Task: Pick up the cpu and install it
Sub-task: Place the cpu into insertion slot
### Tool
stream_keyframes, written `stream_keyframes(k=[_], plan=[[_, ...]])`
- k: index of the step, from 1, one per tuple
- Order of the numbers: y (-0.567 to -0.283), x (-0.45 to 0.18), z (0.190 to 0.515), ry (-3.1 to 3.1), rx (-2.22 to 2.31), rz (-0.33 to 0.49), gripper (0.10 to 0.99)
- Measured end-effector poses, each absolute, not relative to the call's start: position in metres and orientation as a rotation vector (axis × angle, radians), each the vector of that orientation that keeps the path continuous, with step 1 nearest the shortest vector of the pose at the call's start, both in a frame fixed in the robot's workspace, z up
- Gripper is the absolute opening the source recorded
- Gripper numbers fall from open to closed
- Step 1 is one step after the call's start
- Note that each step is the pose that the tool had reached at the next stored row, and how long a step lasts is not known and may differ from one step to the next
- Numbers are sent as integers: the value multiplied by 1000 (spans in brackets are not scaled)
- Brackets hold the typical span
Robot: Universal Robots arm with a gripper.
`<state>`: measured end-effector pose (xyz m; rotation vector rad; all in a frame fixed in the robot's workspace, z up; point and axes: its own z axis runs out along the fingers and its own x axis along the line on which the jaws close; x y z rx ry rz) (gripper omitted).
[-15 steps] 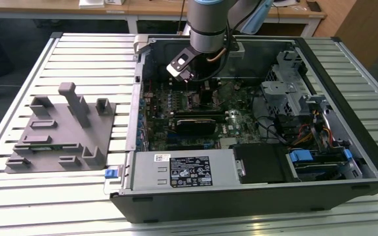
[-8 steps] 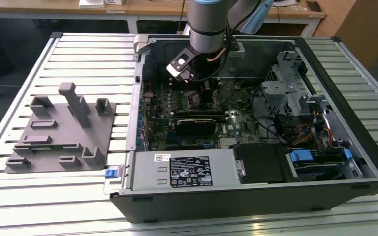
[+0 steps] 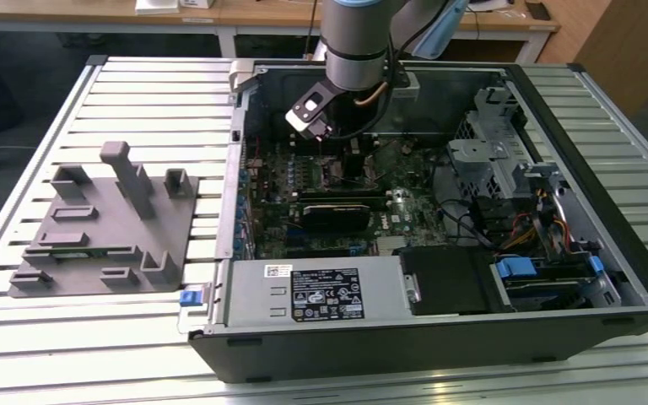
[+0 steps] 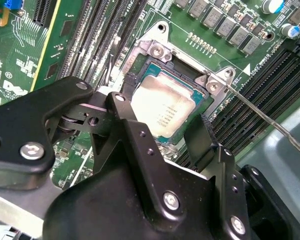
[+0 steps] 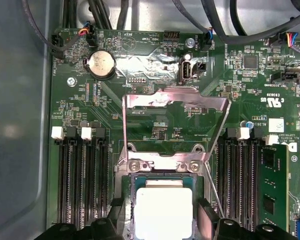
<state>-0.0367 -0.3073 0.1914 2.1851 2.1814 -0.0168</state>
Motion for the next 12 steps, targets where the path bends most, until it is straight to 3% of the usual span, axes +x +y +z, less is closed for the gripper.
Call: stream_keyframes(k=[9,11,12], plan=[[-307,-37,197,2185,2190,-8,675],[-307,-37,201,2186,2191,-5,659],[-307,-37,202,2187,2192,-3,600]])
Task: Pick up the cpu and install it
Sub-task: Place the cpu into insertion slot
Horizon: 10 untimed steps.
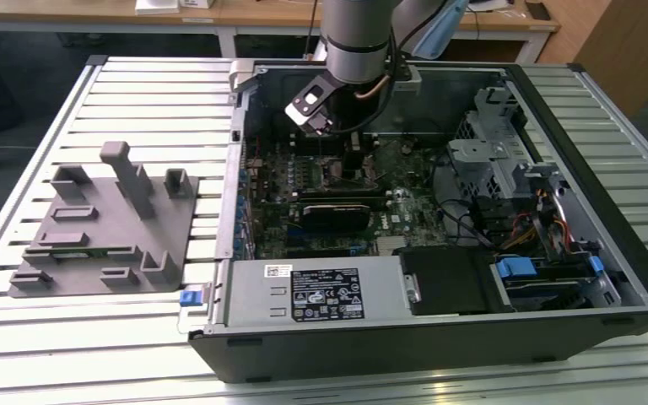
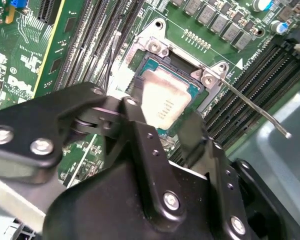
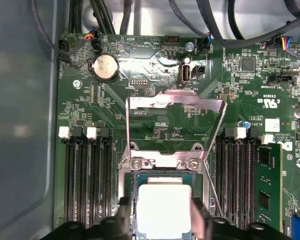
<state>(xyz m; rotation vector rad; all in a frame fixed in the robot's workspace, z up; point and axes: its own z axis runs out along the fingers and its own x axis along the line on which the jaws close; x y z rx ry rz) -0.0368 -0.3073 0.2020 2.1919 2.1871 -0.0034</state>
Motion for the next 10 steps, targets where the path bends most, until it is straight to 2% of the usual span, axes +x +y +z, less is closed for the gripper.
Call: stream_keyframes(k=[1,2,4,5,7,8,10], plan=[[-307,-37,203,2187,2192,-3,537],[-307,-37,204,2187,2192,-2,537],[-307,-37,205,2188,2192,-2,424],[-307,-37,205,2188,2192,-2,424],[-307,-37,206,2188,2192,-2,302],[-307,-37,207,2188,2193,-2,302],[-307,-37,207,2188,2193,-2,188]])
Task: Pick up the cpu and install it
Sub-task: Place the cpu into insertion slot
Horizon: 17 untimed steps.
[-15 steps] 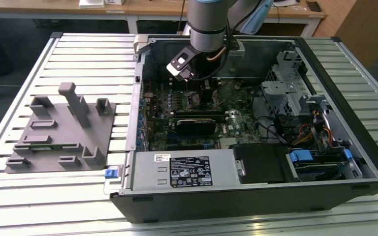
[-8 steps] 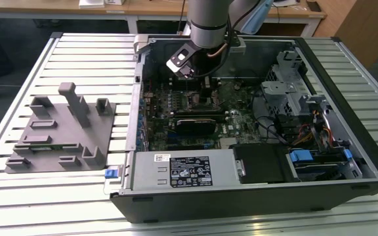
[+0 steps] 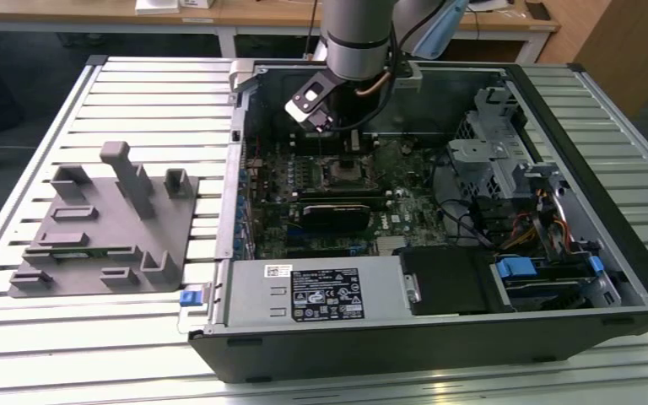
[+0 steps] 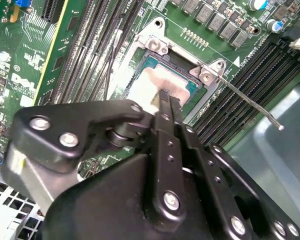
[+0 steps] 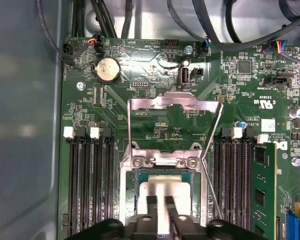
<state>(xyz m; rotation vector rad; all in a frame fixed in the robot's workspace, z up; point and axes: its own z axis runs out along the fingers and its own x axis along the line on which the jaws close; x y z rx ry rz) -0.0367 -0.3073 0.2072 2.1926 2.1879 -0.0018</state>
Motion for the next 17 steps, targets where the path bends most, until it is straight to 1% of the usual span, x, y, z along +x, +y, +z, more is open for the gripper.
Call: stream_keyframes(k=[1,2,17], plan=[[-307,-37,208,2188,2193,-2,188],[-307,-37,208,2188,2193,-2,122],[-307,-37,212,2188,2193,-1,122]])
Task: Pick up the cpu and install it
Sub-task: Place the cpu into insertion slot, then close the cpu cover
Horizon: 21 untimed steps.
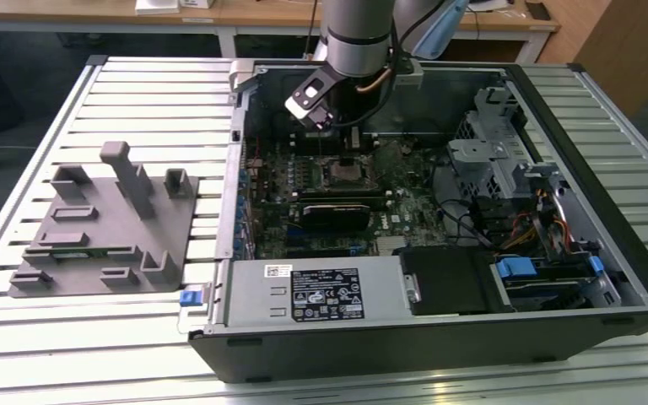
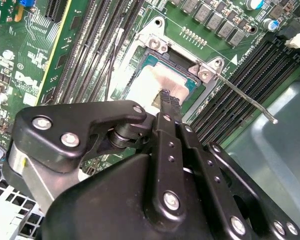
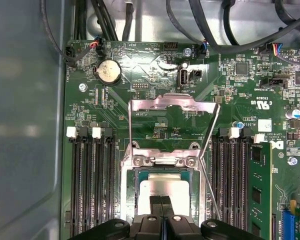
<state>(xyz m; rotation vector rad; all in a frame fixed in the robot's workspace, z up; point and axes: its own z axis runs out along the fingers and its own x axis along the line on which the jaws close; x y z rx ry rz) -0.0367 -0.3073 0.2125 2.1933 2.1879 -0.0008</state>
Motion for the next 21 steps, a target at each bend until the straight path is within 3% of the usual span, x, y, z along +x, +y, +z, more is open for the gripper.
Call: stream_keyframes(k=[21], plan=[[-307,-37,223,2188,2193,-1,122]])
